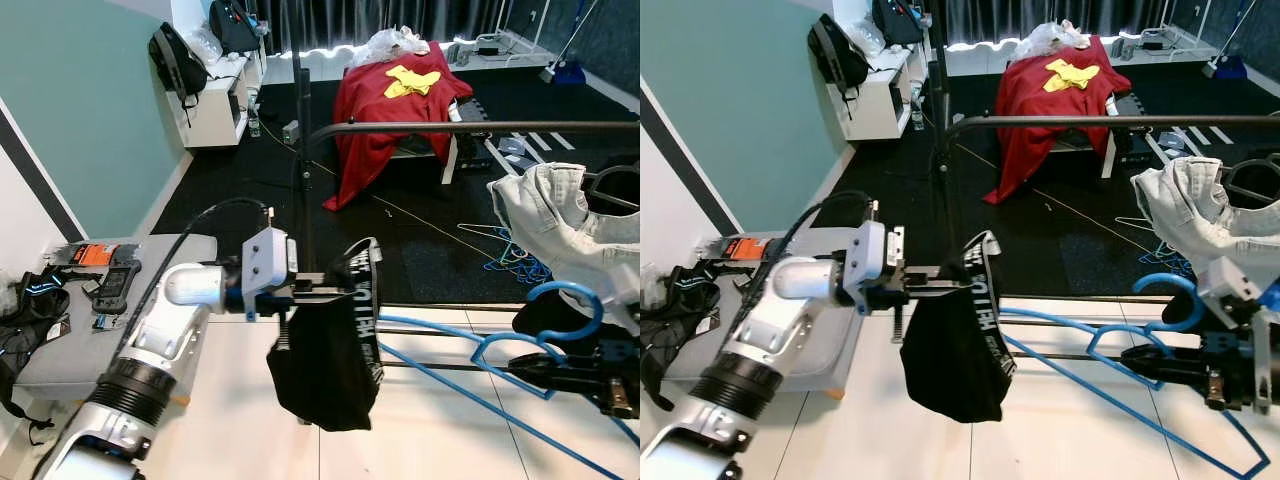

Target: Hang hanger

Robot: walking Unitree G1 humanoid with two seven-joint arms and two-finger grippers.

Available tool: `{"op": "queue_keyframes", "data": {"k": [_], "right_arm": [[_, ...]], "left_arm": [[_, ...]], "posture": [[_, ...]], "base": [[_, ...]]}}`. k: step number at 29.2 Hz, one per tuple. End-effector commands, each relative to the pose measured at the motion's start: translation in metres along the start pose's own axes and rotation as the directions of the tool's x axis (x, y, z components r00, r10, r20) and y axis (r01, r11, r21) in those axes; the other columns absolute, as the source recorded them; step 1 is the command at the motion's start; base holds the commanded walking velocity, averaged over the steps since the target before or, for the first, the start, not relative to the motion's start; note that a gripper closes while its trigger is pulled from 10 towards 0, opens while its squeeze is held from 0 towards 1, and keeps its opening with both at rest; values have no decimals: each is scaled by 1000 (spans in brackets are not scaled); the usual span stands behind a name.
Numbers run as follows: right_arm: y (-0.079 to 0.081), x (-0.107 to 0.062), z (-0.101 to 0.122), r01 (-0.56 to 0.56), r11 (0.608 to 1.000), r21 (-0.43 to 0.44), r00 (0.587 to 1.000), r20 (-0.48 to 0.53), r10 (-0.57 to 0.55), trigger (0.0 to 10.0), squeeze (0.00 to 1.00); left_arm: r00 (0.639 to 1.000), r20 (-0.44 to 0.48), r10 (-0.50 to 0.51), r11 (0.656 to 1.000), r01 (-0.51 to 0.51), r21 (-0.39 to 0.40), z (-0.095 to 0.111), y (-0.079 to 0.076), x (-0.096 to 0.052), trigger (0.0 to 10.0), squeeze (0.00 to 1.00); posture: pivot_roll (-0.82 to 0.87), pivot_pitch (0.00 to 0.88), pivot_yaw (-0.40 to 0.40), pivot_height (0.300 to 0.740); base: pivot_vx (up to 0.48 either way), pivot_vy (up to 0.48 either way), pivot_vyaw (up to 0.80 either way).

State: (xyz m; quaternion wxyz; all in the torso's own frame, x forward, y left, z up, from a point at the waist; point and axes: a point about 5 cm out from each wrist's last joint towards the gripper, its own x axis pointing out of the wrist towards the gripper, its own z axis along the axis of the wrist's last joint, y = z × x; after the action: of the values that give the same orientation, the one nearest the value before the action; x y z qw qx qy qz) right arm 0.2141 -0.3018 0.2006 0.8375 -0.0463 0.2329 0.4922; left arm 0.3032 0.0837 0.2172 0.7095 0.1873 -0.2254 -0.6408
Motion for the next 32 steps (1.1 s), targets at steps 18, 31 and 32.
{"op": "queue_keyframes", "data": {"k": [18,31,32], "right_arm": [[-10,34,-20,55,997,-59,979,-193,-65,10000,0],[-18,58,-55,132,983,126,982,-151,-112,10000,0],[-18,58,-55,132,983,126,982,-151,-112,10000,0]], "left_arm": [[994,31,-109,994,109,1,12,-10,14,10000,0],[993,56,-108,994,107,26,22,-11,17,10000,0],[993,56,-108,994,107,26,22,-11,17,10000,0]], "posture": [[-154,53,75,740],[-151,52,68,740],[-151,52,68,740]], "base": [[0,0,0],[0,0,0],[0,0,0]]}}
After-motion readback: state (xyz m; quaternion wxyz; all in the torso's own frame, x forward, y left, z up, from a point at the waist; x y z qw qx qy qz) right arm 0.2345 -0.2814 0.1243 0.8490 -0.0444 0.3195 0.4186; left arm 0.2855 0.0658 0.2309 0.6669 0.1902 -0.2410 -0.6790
